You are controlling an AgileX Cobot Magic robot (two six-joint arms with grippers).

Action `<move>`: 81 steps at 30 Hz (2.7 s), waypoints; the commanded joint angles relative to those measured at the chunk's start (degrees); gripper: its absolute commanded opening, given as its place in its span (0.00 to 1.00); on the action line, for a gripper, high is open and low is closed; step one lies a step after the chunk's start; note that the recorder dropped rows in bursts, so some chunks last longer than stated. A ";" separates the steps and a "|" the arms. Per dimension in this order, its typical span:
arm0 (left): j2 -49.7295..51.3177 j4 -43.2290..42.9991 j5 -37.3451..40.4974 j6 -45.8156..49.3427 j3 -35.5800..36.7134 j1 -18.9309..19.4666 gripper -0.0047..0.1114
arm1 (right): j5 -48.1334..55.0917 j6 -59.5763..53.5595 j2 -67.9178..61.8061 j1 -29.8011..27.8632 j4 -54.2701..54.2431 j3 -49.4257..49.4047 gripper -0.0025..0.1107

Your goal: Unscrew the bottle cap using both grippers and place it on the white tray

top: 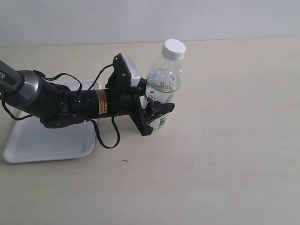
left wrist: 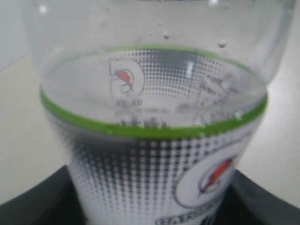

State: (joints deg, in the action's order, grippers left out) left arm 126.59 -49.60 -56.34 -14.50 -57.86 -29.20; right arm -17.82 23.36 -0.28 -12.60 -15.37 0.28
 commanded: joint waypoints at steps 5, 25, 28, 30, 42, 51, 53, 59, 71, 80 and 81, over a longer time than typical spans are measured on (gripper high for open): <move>-0.63 -0.85 0.96 -0.79 -0.14 0.05 0.04 | -7.45 12.39 -5.92 -0.39 20.76 16.78 0.02; -0.63 -0.85 3.22 -0.54 -0.14 0.05 0.04 | 72.19 -30.03 -72.69 -0.02 9.48 78.12 0.02; -0.63 -0.85 3.63 -0.54 -0.14 0.05 0.04 | 80.83 -33.85 -78.31 -0.02 -3.09 80.27 0.02; -0.63 -0.99 3.82 -0.54 -0.14 0.05 0.04 | 84.82 -35.91 -81.35 2.10 -8.59 80.83 0.02; -0.63 -1.25 3.95 -0.54 -0.14 0.05 0.04 | 87.79 -30.67 -94.47 24.54 1.01 88.30 0.02; -0.63 -1.25 3.95 -0.54 -0.14 0.05 0.04 | 87.79 -30.57 -99.44 28.65 0.74 99.45 0.10; -0.63 -1.25 3.95 -0.54 -0.14 0.05 0.04 | 87.79 -30.57 -99.44 28.65 0.74 99.50 0.17; -0.63 -1.23 3.95 -0.43 -0.14 0.05 0.04 | 87.79 -30.68 -99.67 28.65 -0.74 99.50 0.54; -0.63 -1.23 3.95 -0.43 -0.14 0.05 0.04 | 87.79 -30.79 -100.05 30.12 -0.66 97.82 0.62; -0.63 -1.23 3.95 -0.43 -0.14 0.05 0.04 | 87.79 -30.79 -102.93 30.64 -0.05 97.82 0.62; -0.63 -1.23 3.95 -0.43 -0.14 0.05 0.04 | 87.79 -30.79 -103.21 30.64 -0.05 97.82 0.62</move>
State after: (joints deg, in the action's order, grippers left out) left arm 126.15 -50.25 -55.08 -15.08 -57.99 -29.20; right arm 70.20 -7.27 -102.65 17.98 -15.88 98.42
